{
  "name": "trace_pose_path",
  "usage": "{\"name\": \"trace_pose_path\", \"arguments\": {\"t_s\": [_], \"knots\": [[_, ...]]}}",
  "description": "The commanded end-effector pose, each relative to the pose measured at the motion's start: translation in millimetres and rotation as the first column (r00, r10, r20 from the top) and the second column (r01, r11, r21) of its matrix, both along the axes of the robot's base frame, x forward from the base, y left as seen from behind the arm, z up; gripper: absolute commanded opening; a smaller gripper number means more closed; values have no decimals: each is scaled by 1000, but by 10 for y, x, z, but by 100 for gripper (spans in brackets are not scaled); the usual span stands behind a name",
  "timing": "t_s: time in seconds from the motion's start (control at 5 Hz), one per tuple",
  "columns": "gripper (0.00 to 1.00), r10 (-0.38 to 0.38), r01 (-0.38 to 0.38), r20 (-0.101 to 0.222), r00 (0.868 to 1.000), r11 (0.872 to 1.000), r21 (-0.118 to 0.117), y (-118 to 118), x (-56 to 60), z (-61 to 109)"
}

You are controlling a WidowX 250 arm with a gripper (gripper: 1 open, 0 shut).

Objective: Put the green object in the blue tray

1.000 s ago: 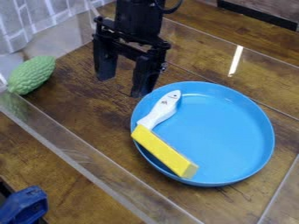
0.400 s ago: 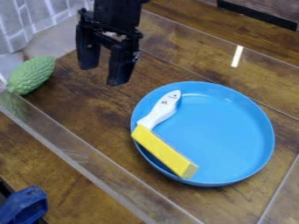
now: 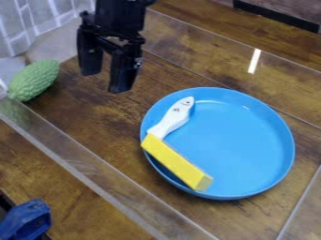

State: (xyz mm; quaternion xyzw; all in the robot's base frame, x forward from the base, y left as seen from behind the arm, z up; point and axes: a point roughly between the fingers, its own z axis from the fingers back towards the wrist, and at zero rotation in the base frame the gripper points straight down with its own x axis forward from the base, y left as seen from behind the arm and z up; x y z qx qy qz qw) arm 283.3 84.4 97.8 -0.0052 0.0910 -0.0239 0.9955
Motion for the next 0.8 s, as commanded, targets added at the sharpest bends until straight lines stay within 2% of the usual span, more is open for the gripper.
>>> {"name": "trace_pose_path", "arguments": {"t_s": [0.0,0.2,0.6], "knots": [[100,30,-30,43,999,999,11,142,-26,65],[100,19,-19,41,999,1000,10,281,-22,-12],[100,6,-7,62,998,1000,18,649,-14,-146]]}}
